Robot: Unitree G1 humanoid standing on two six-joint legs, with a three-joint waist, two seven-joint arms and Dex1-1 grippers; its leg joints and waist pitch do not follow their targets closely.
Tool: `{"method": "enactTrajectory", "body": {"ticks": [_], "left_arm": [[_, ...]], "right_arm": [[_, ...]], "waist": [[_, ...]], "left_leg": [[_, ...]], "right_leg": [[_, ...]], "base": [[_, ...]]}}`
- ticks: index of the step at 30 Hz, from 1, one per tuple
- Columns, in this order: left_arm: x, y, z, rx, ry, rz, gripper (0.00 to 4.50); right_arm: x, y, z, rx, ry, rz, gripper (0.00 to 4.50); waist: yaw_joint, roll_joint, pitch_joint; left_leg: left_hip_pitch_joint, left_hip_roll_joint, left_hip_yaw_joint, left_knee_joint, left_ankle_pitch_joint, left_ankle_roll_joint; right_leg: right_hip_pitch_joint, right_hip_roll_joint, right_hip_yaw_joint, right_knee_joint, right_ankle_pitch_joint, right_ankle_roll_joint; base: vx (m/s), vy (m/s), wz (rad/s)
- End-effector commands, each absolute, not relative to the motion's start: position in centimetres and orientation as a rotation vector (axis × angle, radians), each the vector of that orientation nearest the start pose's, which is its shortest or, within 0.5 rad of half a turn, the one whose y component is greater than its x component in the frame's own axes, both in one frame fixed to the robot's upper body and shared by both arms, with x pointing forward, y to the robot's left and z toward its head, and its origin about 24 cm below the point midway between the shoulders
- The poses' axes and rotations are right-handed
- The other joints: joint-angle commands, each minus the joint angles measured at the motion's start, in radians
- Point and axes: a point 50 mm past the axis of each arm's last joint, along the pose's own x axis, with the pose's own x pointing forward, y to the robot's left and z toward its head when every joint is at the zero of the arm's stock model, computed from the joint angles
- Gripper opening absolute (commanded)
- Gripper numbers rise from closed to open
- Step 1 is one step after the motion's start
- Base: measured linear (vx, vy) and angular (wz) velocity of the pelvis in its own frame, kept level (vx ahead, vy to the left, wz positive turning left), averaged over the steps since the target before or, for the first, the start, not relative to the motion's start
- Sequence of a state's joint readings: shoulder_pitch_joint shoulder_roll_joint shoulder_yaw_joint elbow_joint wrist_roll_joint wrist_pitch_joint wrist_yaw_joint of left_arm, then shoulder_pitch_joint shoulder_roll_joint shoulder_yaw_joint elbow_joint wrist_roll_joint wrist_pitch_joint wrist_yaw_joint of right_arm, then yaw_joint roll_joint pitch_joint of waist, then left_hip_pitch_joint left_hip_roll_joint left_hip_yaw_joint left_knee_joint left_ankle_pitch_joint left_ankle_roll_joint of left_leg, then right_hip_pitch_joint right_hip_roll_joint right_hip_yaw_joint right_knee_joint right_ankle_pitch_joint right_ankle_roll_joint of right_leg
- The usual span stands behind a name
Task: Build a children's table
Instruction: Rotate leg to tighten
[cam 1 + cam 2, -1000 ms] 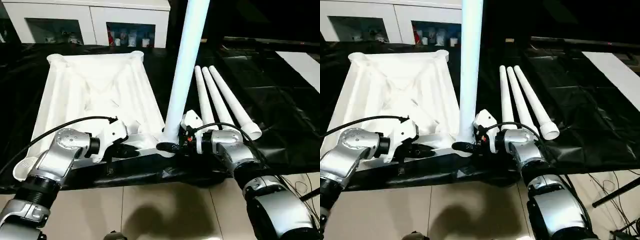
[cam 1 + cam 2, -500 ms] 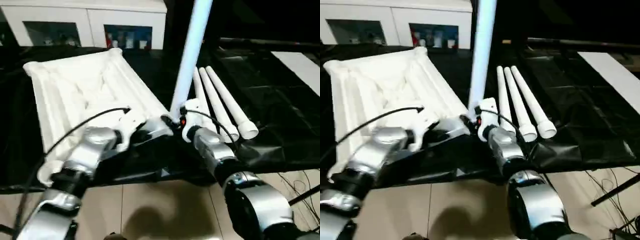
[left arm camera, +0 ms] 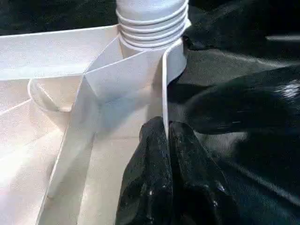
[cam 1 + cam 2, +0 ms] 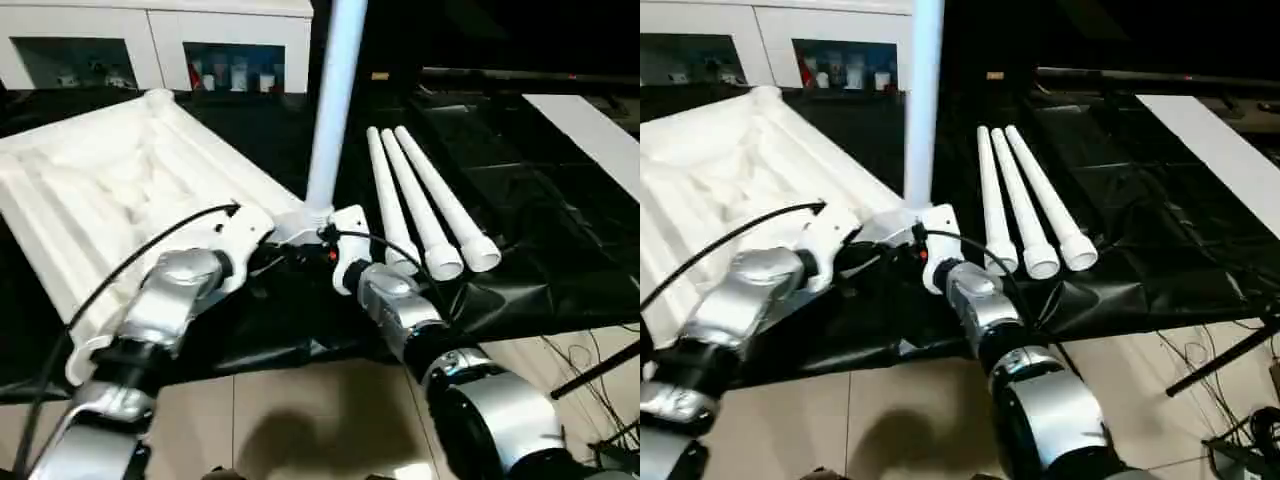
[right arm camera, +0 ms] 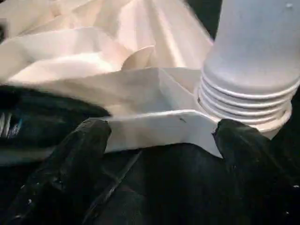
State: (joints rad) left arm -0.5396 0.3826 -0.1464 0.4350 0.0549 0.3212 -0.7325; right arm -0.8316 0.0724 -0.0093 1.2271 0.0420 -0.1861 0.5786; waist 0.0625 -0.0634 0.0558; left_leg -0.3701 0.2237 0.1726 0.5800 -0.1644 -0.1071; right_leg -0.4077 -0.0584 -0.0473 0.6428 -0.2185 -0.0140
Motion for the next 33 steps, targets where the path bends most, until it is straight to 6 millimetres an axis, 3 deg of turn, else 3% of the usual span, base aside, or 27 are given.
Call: {"method": "enactTrajectory", "body": {"ticks": [1,8,12,15,27,28,33], "left_arm": [[32.7,16.3,6.6,0.393,0.391,-0.856,0.0],[31.7,17.8,6.8,0.431,0.431,-0.972,0.0],[30.9,18.2,6.9,0.449,0.442,-1.071,0.0],[30.4,17.9,7.0,0.431,0.433,-1.132,0.0],[29.5,17.1,7.4,0.415,0.425,-1.237,0.0],[29.5,17.1,7.4,0.416,0.426,-1.238,0.0],[29.4,17.4,7.5,0.415,0.431,-1.234,0.0]], "right_arm": [[35.4,-5.9,4.0,0.013,0.214,0.821,4.0],[35.1,-9.1,4.2,-0.144,0.224,1.01,4.0],[34.7,-10.4,4.4,-0.185,0.235,1.107,4.0],[34.5,-10.3,4.5,-0.179,0.234,1.139,4.0],[34.3,-9.1,4.4,-0.213,0.241,1.193,4.0],[34.3,-9.1,4.4,-0.215,0.241,1.194,3.72],[34.4,-9.4,4.6,-0.194,0.236,1.194,3.29]], "waist": [[0.007,0.01,-0.074],[0.019,0.001,-0.064],[0.027,0.003,-0.065],[0.028,0.001,-0.067],[0.034,0.001,-0.066],[0.034,0.001,-0.066],[0.034,0.0,-0.067]], "left_leg": [[0.004,0.006,0.006,-0.052,-0.07,0.081],[0.013,0.011,0.01,-0.056,-0.14,0.059],[0.016,0.013,0.009,-0.056,-0.135,0.055],[0.014,0.011,0.01,-0.053,-0.115,0.061],[0.015,0.012,0.009,-0.057,-0.143,0.033],[0.015,0.012,0.009,-0.057,-0.136,0.035],[0.014,0.011,0.009,-0.055,-0.119,0.047]], "right_leg": [[0.063,-0.066,0.04,-0.052,0.122,-0.249],[0.057,-0.067,0.043,-0.061,0.007,-0.249],[0.056,-0.069,0.043,-0.059,0.017,-0.251],[0.057,-0.066,0.043,-0.053,0.067,-0.266],[0.056,-0.068,0.043,-0.057,0.006,-0.248],[0.056,-0.067,0.043,-0.057,0.016,-0.248],[0.057,-0.067,0.043,-0.054,0.045,-0.254]], "base": [[0.0,0.0,0.0],[0.0,0.0,0.0],[0.0,0.0,0.0],[0.0,0.0,0.0],[0.0,0.0,0.0],[0.0,0.0,0.0],[0.0,0.0,0.0]]}}
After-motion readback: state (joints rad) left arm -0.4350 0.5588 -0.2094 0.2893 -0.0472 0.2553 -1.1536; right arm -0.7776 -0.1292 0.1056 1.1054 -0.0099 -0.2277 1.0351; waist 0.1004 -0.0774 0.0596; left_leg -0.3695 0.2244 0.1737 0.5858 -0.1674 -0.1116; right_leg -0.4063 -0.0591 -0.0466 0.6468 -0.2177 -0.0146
